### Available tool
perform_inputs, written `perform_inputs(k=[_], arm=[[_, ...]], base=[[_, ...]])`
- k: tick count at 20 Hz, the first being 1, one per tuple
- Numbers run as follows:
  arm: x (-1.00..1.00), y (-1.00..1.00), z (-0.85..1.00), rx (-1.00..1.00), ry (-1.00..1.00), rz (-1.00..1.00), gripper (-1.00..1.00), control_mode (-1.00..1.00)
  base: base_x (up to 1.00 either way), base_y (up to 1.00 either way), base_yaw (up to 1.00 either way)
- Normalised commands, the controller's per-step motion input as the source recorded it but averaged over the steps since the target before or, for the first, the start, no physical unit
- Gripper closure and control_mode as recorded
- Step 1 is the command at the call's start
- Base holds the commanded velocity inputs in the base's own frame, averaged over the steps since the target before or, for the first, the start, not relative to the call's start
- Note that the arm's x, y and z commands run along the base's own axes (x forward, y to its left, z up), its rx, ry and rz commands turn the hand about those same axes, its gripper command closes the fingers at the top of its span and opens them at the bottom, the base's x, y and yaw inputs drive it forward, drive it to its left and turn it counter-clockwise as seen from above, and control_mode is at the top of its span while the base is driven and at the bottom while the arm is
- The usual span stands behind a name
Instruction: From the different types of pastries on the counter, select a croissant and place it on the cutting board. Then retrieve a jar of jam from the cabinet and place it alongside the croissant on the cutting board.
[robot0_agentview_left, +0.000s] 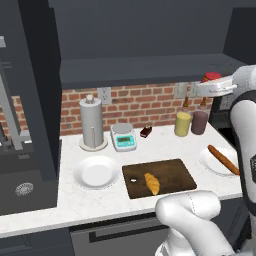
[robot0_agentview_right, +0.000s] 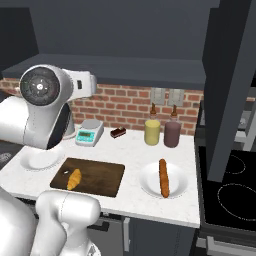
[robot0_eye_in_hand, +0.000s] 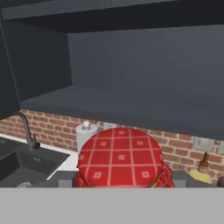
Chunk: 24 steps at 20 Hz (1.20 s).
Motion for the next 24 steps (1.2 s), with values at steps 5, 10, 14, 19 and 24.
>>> perform_inputs(k=[5, 10, 14, 19, 24], arm=[[-0.49, 0.21, -0.55, -0.05, 0.0, 0.04, 1.0, -1.0], [-0.14, 0.09, -0.54, -0.03, 0.04, 0.07, 1.0, -1.0], [0.0, 0.0, -0.44, 0.0, 0.01, 0.09, 1.0, -1.0], [0.08, 0.0, -0.52, 0.0, 0.12, 0.06, 1.0, -1.0], [0.2, -0.1, -0.58, 0.0, 0.03, 0.15, 1.0, -1.0]], base=[[0.0, 0.0, 0.0], [0.0, 0.0, 0.0], [0.0, 0.0, 0.0], [0.0, 0.0, 0.0], [0.0, 0.0, 0.0]])
